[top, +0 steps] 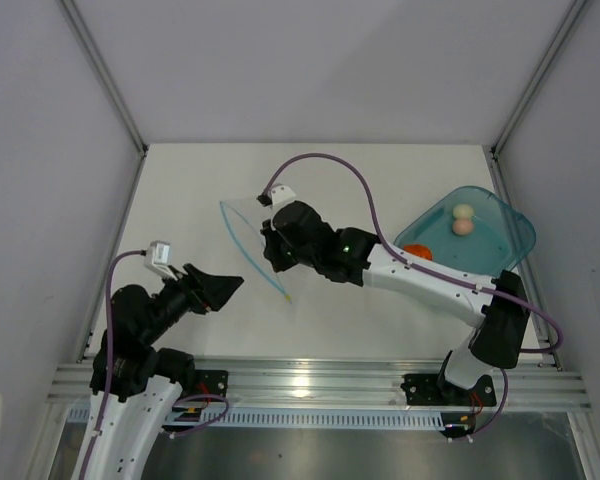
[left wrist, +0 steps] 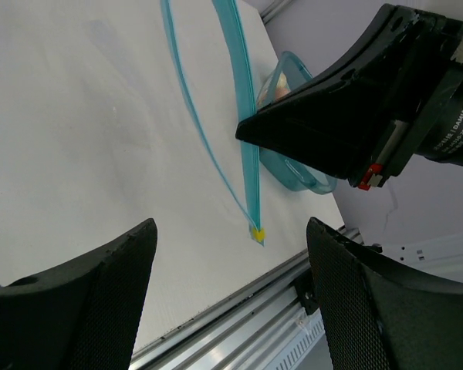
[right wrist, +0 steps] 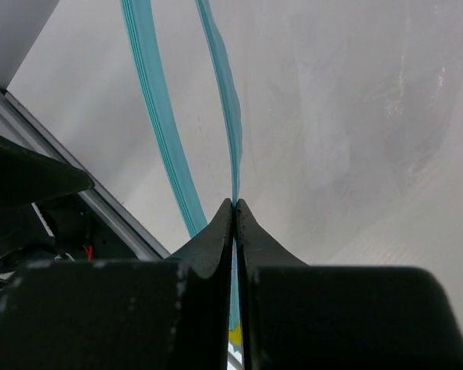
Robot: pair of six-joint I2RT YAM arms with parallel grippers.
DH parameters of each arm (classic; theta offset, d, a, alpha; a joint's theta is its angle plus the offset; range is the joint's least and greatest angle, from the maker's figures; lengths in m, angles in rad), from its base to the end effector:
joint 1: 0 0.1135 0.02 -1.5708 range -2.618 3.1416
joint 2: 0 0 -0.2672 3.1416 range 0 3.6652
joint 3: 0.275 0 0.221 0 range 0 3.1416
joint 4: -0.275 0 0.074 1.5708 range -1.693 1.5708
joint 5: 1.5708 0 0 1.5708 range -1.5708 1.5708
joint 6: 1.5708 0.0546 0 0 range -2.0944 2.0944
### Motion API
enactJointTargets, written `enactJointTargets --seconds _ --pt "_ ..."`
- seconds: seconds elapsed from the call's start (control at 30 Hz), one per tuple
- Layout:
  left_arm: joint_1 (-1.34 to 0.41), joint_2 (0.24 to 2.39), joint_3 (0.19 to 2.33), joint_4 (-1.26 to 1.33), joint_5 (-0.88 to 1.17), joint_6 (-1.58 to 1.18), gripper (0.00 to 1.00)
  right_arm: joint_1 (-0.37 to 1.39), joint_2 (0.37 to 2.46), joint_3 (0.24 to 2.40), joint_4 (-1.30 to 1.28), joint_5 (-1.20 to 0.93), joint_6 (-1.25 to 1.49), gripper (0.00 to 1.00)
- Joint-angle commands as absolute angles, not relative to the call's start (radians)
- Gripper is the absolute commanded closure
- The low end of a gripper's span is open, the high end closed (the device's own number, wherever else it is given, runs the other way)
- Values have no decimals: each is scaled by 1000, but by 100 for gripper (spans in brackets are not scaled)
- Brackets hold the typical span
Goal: Place the food in the zip-top bag and seal the zipper
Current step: Pick up the zipper food storage bag at the center of the board, then open the zipper of the food storage bag at the center of the board.
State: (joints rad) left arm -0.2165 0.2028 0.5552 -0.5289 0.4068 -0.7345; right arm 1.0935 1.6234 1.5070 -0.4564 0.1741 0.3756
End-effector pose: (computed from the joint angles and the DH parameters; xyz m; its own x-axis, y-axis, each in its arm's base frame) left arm 0.0534 -0.0339 0.2753 -0.5145 -0.5171 -0.6841 0.3138 0.6289 -0.7114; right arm 0.1736 0.3151 0.3460 -0.5280 -0.2344 -0.8162 -0.6603 0.7178 0.2209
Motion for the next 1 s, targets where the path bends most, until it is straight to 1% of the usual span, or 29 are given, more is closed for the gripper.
enactJointTargets --seconds 0.0,0.3,0.63,0.7,0.73,0.9,0.93,0.97 --pt "-209 230 555 -476 437 -753 20 1121 1618 1531 -448 172 400 100" --pt "-209 347 532 -408 433 -747 20 1147 1625 1549 -442 179 416 100" --pt "-209 471 525 -328 428 -700 27 1147 1598 1551 -417 178 429 100" --pt "-209 495 560 -328 428 -670 43 1141 1592 1543 -414 169 440 100" --pt "-209 503 572 -331 434 -660 55 1138 1588 1526 -407 163 446 100" --pt "-209 551 666 -380 413 -571 71 1089 1520 1436 -295 78 477 100" --pt "-209 569 699 -397 404 -555 81 1078 1510 1422 -284 52 494 100" --pt "-209 578 737 -426 396 -526 85 1063 1493 1401 -276 46 498 100"
